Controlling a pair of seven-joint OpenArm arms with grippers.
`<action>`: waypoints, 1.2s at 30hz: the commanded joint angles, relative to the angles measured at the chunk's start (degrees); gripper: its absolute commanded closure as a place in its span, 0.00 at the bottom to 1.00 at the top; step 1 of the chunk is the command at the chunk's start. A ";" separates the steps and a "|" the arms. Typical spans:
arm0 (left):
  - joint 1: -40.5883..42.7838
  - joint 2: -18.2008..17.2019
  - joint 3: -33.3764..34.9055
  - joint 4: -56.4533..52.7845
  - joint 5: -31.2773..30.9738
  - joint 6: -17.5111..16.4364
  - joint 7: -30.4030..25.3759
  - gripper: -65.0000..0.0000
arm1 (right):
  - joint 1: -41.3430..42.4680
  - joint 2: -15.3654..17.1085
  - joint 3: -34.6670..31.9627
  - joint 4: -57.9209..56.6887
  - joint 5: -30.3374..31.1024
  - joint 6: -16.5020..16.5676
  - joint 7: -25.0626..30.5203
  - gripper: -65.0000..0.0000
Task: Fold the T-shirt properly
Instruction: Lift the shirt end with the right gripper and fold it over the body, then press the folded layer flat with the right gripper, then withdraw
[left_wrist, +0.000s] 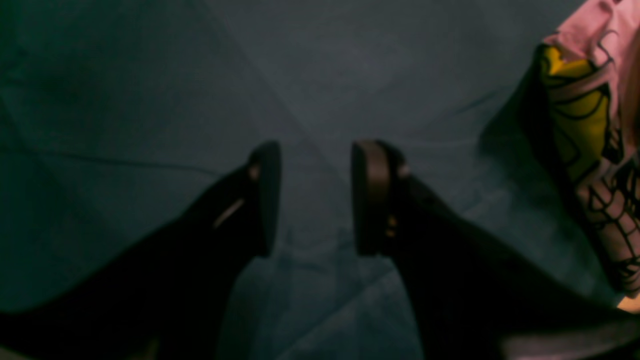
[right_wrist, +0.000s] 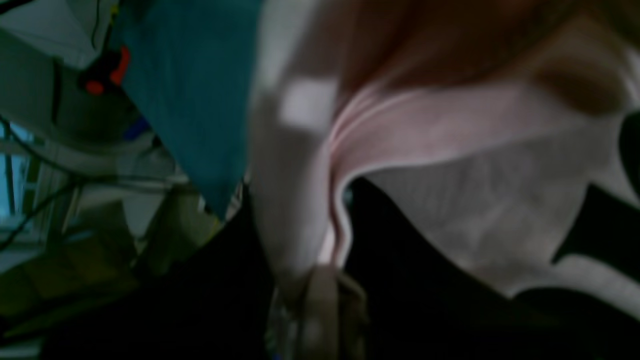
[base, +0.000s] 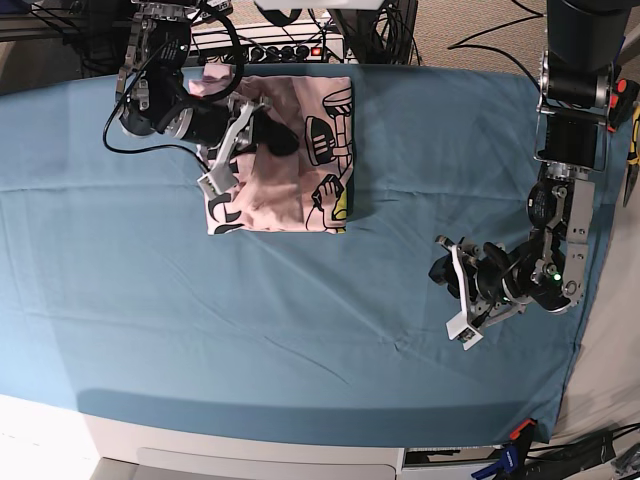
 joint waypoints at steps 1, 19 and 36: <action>-1.53 -0.48 -0.39 0.98 -0.66 -0.17 -0.98 0.62 | 1.01 0.02 -0.13 1.05 1.55 0.10 1.46 1.00; -1.53 -0.48 -0.39 0.98 -0.66 -0.17 -0.81 0.62 | 3.80 -2.82 -1.38 1.05 0.11 0.10 1.16 0.76; -1.25 -0.48 -0.39 0.98 -0.63 -0.17 -0.85 0.62 | 3.89 -2.80 -1.40 1.05 7.28 0.10 -2.31 0.76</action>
